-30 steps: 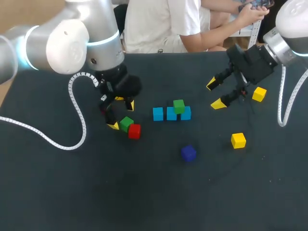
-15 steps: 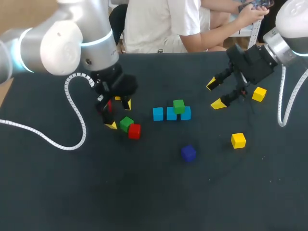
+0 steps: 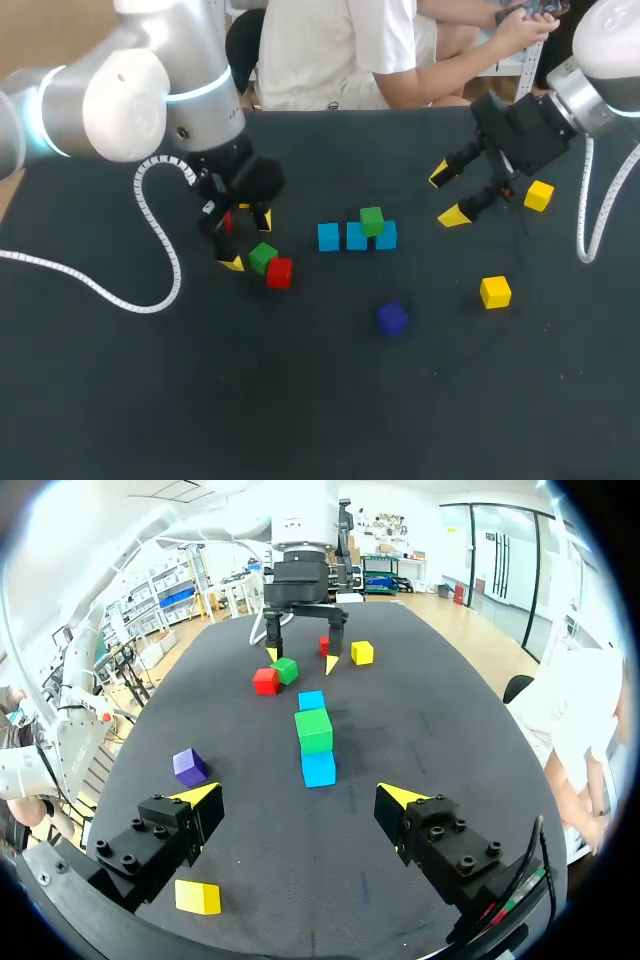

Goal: Place the blue cubes, place green cubes on the blue cubes, place the yellow cubes on the green cubes, then place the red cubes on the yellow cubes, and place purple cube on the red cubes.

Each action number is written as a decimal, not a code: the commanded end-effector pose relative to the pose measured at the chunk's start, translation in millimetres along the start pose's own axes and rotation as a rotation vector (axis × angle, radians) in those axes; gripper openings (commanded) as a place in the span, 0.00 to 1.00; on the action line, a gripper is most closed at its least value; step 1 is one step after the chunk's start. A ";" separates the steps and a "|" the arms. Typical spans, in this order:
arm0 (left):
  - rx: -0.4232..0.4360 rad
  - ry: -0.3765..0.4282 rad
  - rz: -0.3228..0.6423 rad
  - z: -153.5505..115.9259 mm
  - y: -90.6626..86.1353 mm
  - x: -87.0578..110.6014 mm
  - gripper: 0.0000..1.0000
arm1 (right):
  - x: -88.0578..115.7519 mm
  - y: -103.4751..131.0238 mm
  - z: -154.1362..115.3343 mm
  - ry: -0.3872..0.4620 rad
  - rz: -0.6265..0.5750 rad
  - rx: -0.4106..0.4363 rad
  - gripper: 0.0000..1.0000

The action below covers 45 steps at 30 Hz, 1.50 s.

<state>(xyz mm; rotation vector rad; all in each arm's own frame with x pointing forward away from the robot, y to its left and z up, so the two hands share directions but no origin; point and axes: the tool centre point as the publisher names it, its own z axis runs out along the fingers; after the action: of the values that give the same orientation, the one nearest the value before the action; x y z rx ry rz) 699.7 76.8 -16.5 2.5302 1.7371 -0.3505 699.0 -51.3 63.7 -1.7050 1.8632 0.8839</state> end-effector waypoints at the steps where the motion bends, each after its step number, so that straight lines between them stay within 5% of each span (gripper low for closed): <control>1: 0.010 0.006 -0.014 1.3 4.7 0.6 1.00 | 0.2 0.1 -0.1 -0.002 -0.001 0.000 1.00; 4: 0.012 0.007 -0.019 2.0 5.6 1.4 1.00 | 0.2 0.1 -0.1 -0.002 -0.001 0.000 1.00; 9: 0.015 0.006 -0.030 2.6 6.5 1.0 0.71 | 0.2 0.1 -0.1 -0.002 -0.001 0.000 1.00; 14: 0.018 0.002 -0.032 5.2 5.1 0.1 0.66 | 0.2 0.1 -0.1 -0.002 -0.001 0.000 1.00; 16: 0.020 0.001 -0.031 6.3 4.2 -0.3 0.49 | 0.2 0.1 -0.1 -0.002 -0.001 0.000 1.00; 21: 0.018 -0.002 -0.035 5.6 1.0 -0.3 0.71 | 0.2 0.1 -0.1 -0.002 -0.001 0.000 1.00; 24: 0.025 0.005 -0.034 3.4 -2.8 -1.3 1.00 | 0.2 0.1 -0.1 -0.002 -0.001 0.000 1.00; 30: 0.110 0.040 -0.101 -2.5 -11.9 -5.8 1.00 | 0.2 0.1 -0.1 -0.002 -0.001 0.000 1.00; 45: 0.084 0.001 -0.191 -9.1 -24.6 -13.2 1.00 | 0.2 0.1 -0.1 -0.002 -0.001 0.000 1.00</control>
<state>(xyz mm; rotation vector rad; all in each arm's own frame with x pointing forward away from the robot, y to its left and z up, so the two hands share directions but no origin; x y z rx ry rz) 677.2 73.9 -3.8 2.4283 2.0121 -0.4513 699.1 -51.3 63.8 -1.7050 1.8633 0.8840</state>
